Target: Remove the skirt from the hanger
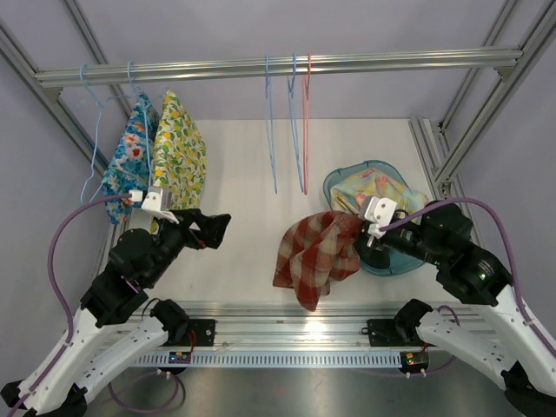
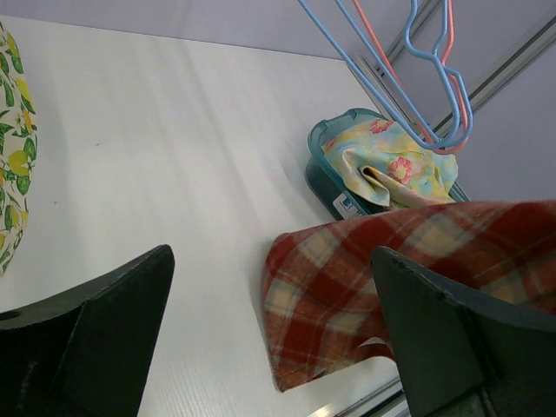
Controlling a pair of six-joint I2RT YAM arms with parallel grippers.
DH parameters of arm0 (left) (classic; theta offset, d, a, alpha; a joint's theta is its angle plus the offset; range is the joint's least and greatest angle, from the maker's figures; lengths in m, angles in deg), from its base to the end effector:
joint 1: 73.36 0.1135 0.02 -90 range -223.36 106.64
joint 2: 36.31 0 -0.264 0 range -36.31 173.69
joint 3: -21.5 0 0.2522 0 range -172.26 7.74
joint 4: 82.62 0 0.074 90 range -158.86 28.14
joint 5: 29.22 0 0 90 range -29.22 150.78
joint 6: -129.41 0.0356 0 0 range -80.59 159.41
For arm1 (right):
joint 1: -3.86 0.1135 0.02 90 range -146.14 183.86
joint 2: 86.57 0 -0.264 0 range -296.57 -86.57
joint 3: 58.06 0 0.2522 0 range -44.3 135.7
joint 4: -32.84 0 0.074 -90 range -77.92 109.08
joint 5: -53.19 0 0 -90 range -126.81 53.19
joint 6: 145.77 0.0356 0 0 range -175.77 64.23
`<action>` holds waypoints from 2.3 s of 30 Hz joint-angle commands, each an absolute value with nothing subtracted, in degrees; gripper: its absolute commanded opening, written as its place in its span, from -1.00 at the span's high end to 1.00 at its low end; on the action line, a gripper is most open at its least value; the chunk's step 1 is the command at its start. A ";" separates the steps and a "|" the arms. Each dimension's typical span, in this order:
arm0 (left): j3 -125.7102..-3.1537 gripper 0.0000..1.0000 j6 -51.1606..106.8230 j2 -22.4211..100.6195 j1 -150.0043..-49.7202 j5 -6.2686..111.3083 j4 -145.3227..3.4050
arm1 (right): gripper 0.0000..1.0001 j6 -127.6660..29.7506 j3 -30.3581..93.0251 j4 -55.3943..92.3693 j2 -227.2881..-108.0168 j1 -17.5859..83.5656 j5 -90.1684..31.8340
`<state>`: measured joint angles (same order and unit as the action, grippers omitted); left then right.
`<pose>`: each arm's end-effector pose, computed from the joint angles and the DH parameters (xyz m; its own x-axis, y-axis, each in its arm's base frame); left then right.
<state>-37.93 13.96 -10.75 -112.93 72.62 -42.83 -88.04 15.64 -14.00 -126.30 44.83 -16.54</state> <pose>0.0814 -0.0578 0.3567 -0.2721 -0.3207 -0.9072 0.3867 0.8269 -0.4083 0.0907 0.0951 0.3992 0.3223 -0.3834 -0.8655 -0.8255 0.3337 -0.4552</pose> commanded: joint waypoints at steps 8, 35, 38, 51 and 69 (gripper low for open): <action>-40.78 -0.98 17.35 -9.59 -112.83 71.68 -46.71 | 1.00 -74.49 30.65 -9.66 -125.68 43.42 -56.92; -52.73 -0.98 22.01 -6.25 -112.83 69.31 -40.82 | 1.00 -72.38 34.02 -8.95 -143.96 20.93 -51.59; -54.57 -0.98 21.66 -5.11 -112.83 69.66 -38.98 | 1.00 -73.61 28.05 -6.94 -145.11 20.21 -48.42; -70.91 -0.98 19.46 2.89 -112.83 77.74 -32.03 | 1.00 -68.07 12.49 -12.12 -153.54 19.42 -35.07; -94.03 -0.93 17.97 23.27 -105.10 85.13 -18.32 | 0.51 -81.25 15.44 -20.72 -165.06 7.30 -12.04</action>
